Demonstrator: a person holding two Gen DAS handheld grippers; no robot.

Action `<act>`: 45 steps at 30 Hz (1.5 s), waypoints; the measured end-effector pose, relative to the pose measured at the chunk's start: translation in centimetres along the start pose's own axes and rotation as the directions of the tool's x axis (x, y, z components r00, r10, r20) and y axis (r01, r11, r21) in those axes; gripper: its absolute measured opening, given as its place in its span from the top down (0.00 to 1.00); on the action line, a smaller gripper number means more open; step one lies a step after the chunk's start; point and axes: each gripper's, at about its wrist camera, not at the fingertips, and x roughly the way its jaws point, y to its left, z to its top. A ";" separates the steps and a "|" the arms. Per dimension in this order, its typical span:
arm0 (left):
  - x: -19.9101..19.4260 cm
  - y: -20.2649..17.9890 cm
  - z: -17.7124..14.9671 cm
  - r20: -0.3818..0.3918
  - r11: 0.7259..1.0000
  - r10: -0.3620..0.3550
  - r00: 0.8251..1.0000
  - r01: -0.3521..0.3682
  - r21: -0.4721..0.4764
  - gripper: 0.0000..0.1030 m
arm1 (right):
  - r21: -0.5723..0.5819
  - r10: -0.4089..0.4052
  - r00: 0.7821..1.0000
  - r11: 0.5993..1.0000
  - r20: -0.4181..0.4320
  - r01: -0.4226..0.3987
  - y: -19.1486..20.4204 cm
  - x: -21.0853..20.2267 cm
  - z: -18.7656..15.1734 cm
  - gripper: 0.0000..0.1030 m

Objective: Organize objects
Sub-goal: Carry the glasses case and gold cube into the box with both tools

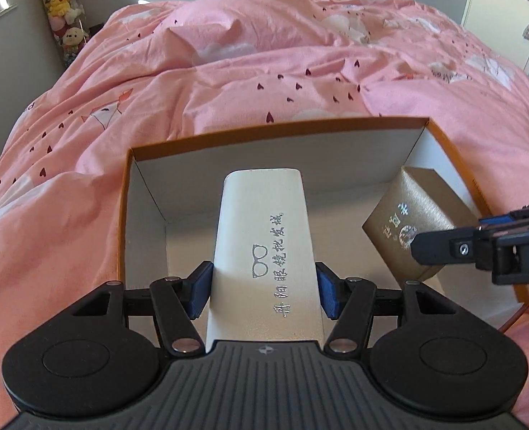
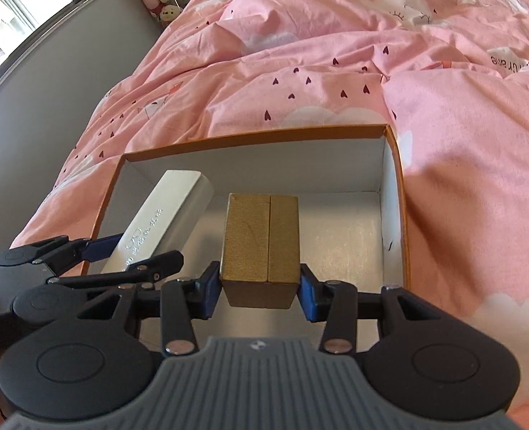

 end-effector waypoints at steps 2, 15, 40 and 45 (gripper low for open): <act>1.0 -0.2 -0.3 -0.039 1.000 0.023 0.999 -0.022 0.022 0.34 | 0.013 0.000 1.000 1.000 -0.015 0.000 -0.3 0.8 0.1 0.55; 4.9 -0.8 -1.5 -0.230 0.992 0.118 0.966 -0.105 0.067 0.33 | 0.042 0.025 0.996 0.999 -0.088 -0.021 -0.9 3.9 0.3 0.55; 1.2 2.0 0.0 -0.185 0.992 -0.122 0.975 0.122 -0.009 0.28 | 0.030 0.051 0.984 0.998 -0.173 -0.047 0.1 6.6 0.2 0.55; -1.9 3.3 1.0 -0.084 0.991 -0.131 0.988 0.129 -0.028 0.29 | 0.011 0.046 0.978 0.999 -0.205 -0.044 1.0 7.5 0.2 0.55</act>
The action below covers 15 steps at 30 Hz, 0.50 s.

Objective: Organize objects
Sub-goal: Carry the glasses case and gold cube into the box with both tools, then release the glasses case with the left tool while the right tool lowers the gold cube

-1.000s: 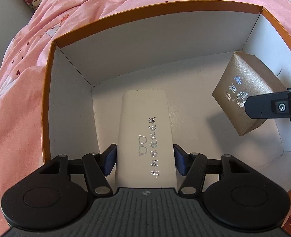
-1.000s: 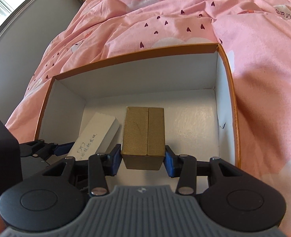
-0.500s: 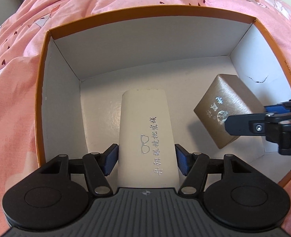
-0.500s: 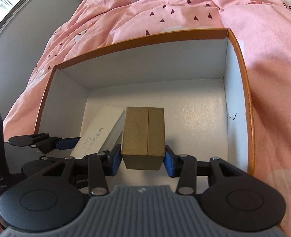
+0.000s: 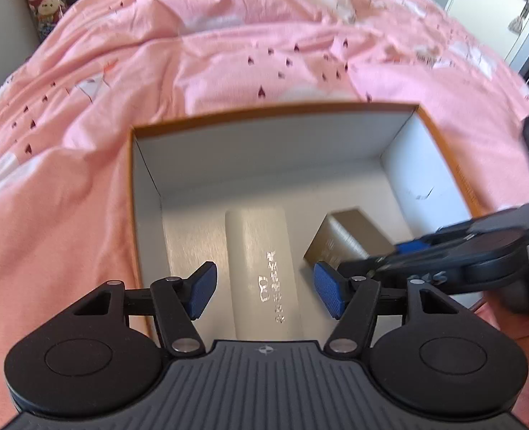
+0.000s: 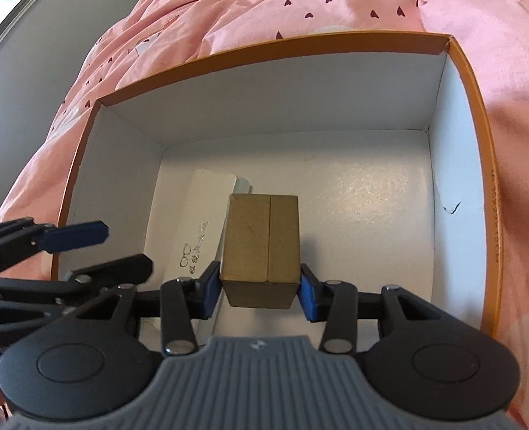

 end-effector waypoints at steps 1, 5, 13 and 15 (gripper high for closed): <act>-0.4 0.4 0.4 0.016 1.000 0.003 1.000 -0.003 -0.004 0.30 | -0.004 -0.008 1.000 1.000 -0.008 0.008 0.2 0.3 0.1 0.55; -1.9 1.7 0.8 0.057 0.998 0.049 0.997 -0.046 -0.050 0.34 | -0.030 -0.024 0.999 0.999 -0.025 0.024 1.0 1.3 0.3 0.55; -2.3 4.6 0.7 0.075 0.987 0.074 0.994 -0.063 -0.146 0.44 | -0.139 -0.054 0.998 0.989 -0.024 0.050 3.3 2.4 0.5 0.55; -2.2 4.9 0.7 0.074 0.986 0.079 0.994 -0.067 -0.153 0.45 | -0.153 -0.044 0.998 0.988 -0.038 0.038 3.8 2.6 0.4 0.55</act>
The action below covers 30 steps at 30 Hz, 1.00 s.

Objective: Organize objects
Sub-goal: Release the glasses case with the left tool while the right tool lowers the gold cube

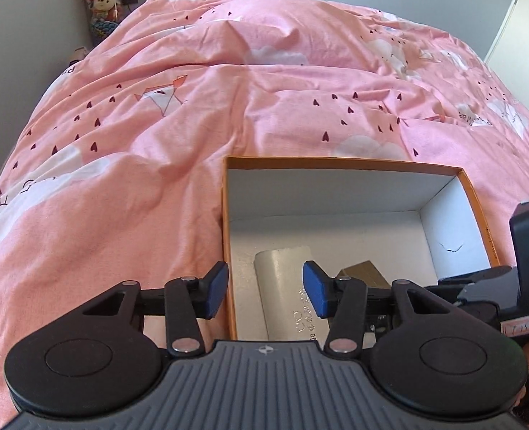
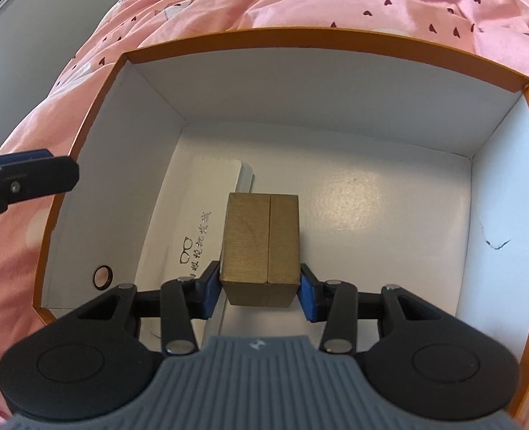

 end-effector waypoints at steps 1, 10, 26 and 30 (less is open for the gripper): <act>0.0 0.2 0.0 0.000 1.000 0.000 1.000 0.000 -0.004 0.45 | 0.000 0.009 1.000 1.000 -0.008 -0.009 0.2 0.1 -0.1 0.55; 0.2 0.9 -0.2 -0.006 1.000 0.001 1.000 -0.001 -0.026 0.46 | 0.093 0.131 0.986 0.988 -0.106 -0.121 1.1 1.1 -0.6 0.55; 2.7 1.9 -0.2 -0.059 0.998 0.009 0.998 -0.012 -0.062 0.58 | -0.347 -0.049 0.985 0.932 0.168 0.106 3.4 -1.5 2.2 0.55; 3.4 2.1 -0.1 -0.069 0.998 0.006 0.998 -0.010 -0.069 0.69 | -0.545 -0.072 0.972 0.817 0.226 0.187 4.0 -0.6 2.9 0.55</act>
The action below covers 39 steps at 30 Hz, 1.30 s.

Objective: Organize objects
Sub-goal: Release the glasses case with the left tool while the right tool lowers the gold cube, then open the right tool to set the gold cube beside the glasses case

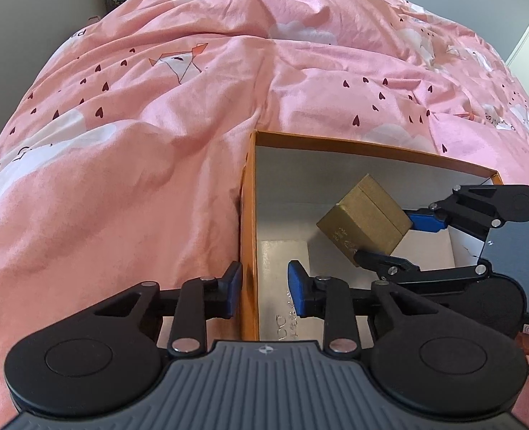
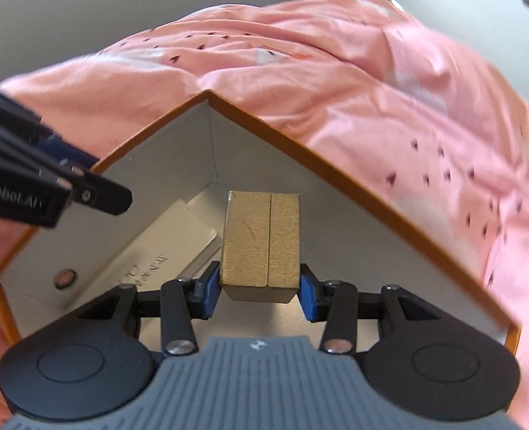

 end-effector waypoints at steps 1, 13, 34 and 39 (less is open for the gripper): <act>0.2 0.1 0.0 -0.002 1.000 0.000 1.000 0.000 -0.003 0.69 | -0.058 -0.001 1.000 0.998 0.009 0.002 0.1 0.2 -0.1 0.55; 1.5 0.4 0.5 -0.008 1.000 0.014 1.000 -0.014 -0.014 0.78 | -0.354 0.017 0.999 0.935 0.046 0.000 1.7 4.4 0.3 0.55; 1.6 0.5 0.4 0.000 1.000 0.018 1.000 -0.018 -0.023 0.82 | -0.200 -0.013 1.000 0.980 0.003 0.014 1.5 4.4 -0.1 0.96; 1.6 0.5 0.4 0.000 1.000 0.019 1.000 -0.019 -0.022 0.82 | -0.267 0.006 0.999 0.964 0.043 0.005 3.0 4.7 0.3 1.00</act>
